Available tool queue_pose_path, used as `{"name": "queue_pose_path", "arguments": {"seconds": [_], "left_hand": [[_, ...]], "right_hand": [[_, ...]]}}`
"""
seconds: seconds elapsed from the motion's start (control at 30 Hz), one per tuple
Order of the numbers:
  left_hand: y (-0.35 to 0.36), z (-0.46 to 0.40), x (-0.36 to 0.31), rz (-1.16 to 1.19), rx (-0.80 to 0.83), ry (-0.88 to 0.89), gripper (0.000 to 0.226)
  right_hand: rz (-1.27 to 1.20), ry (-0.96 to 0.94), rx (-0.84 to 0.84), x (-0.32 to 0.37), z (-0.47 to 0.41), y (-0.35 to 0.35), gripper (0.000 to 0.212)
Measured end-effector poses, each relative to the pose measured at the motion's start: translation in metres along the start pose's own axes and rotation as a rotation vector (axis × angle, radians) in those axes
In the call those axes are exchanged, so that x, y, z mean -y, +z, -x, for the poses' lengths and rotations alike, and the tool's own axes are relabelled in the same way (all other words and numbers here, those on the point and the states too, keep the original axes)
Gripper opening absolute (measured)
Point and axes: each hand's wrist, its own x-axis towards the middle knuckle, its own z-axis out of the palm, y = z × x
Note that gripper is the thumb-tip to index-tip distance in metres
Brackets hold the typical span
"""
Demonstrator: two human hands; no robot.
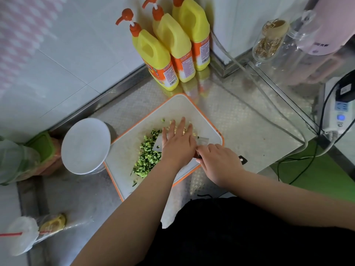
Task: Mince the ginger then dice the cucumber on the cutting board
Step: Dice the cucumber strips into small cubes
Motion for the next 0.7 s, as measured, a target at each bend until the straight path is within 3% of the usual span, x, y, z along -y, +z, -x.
{"name": "queue_pose_path", "arguments": {"seconds": [0.13, 0.2, 0.3, 0.37, 0.53, 0.7], "left_hand": [[-0.004, 0.005, 0.008, 0.117, -0.155, -0.024, 0.048], [-0.001, 0.014, 0.013, 0.14, -0.229, 0.077, 0.053], [0.01, 0.027, 0.018, 0.033, -0.237, 0.251, 0.055], [0.017, 0.034, 0.023, -0.057, -0.203, 0.266, 0.051], [0.026, 0.053, 0.043, -0.091, -0.186, 0.121, 0.055], [0.034, 0.069, 0.068, -0.051, -0.204, -0.139, 0.062]], "right_hand": [[0.002, 0.005, 0.009, 0.0, 0.001, -0.001, 0.03], [0.006, -0.001, 0.019, -0.001, 0.002, -0.002, 0.03], [0.012, -0.008, 0.019, 0.001, 0.002, -0.003, 0.027], [0.015, -0.02, 0.024, 0.003, 0.001, -0.004, 0.025], [0.066, -0.084, 0.08, 0.013, -0.002, -0.009, 0.027], [0.033, -0.143, 0.149, 0.02, -0.002, -0.01, 0.029]]}}
